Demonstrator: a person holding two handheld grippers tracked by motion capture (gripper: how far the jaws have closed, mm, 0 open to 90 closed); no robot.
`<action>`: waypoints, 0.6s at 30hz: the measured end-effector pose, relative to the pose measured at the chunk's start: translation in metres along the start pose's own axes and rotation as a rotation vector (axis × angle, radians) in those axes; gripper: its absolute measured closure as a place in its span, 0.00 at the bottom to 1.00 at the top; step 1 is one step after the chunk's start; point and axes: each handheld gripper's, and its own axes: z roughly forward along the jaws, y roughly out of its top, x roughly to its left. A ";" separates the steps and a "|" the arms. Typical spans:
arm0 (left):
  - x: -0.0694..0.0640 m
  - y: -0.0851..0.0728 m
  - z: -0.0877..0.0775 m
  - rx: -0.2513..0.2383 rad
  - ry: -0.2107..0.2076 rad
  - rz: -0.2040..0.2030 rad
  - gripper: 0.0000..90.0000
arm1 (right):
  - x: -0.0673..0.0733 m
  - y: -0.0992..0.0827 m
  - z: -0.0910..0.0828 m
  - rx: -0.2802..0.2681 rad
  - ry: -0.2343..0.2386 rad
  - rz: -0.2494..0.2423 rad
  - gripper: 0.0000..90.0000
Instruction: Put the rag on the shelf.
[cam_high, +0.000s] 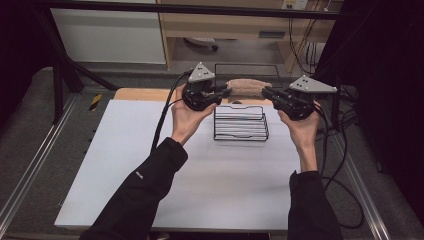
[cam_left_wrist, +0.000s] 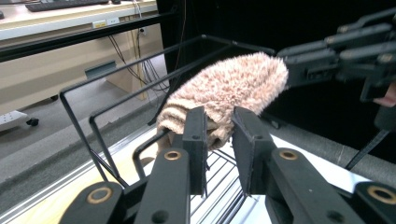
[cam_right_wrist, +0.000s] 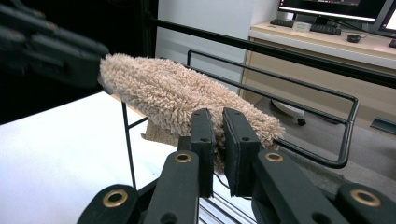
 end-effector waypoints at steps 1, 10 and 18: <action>0.001 0.002 -0.001 -0.008 0.001 -0.006 0.83 | 0.000 -0.001 0.000 -0.001 0.000 -0.001 0.92; 0.001 0.023 0.010 0.003 0.025 -0.023 0.93 | 0.001 -0.004 0.001 0.004 0.005 -0.023 0.92; -0.006 0.011 0.026 0.096 -0.006 0.010 1.00 | 0.001 -0.008 0.000 0.008 0.018 -0.020 0.88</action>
